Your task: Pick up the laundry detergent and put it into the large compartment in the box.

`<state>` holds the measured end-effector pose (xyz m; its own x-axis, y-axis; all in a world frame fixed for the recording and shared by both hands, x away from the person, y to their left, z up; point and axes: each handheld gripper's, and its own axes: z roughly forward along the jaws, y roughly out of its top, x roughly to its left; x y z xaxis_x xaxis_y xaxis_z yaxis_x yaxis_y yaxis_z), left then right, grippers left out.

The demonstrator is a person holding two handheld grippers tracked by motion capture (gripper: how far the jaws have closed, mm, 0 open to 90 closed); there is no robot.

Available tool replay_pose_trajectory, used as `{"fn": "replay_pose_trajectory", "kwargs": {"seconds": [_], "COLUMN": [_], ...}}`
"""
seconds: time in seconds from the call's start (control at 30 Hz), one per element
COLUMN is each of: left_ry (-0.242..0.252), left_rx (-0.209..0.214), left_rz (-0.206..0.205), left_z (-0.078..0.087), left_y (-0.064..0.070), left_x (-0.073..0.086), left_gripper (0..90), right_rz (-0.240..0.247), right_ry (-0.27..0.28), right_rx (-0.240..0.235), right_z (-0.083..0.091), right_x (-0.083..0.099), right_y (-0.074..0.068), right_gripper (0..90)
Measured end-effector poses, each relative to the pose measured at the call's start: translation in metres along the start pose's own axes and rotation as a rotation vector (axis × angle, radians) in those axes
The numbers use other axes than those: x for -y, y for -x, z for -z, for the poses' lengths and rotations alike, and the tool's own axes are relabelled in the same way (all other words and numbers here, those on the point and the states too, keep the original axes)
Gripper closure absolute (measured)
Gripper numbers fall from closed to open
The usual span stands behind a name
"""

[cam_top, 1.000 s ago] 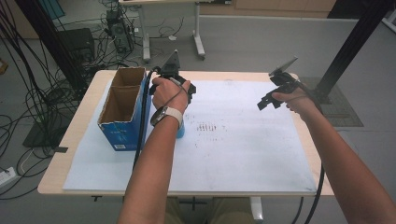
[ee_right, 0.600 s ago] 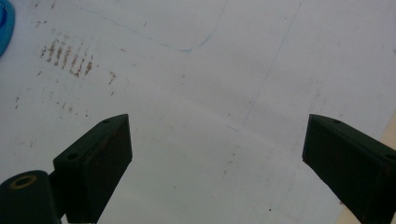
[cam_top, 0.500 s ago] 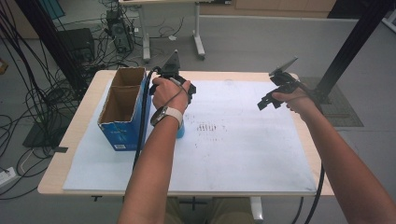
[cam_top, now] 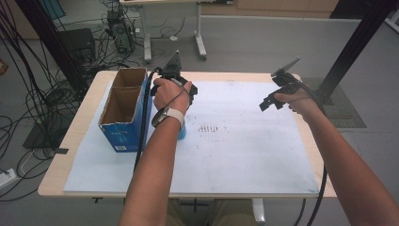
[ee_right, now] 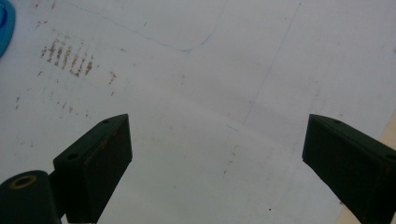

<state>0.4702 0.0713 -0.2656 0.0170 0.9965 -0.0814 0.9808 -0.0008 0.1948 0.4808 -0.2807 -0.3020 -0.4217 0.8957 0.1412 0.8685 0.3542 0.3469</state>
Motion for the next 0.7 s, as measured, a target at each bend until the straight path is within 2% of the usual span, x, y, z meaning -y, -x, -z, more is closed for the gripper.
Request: {"fn": "replay_pose_trajectory", "kwargs": {"seconds": [0.7], "left_ry": [0.002], "left_rx": [-0.005], "left_rz": [-0.001], "left_z": [-0.0007], "left_y": [0.0010], "left_x": [0.0002], "left_gripper": [10.6], "right_rz": [0.000], "right_ry": [0.000], "right_rx": [-0.001], "right_z": [0.0000], "right_x": [0.0002], "right_y": [-0.0001], "right_gripper": [8.1]}}
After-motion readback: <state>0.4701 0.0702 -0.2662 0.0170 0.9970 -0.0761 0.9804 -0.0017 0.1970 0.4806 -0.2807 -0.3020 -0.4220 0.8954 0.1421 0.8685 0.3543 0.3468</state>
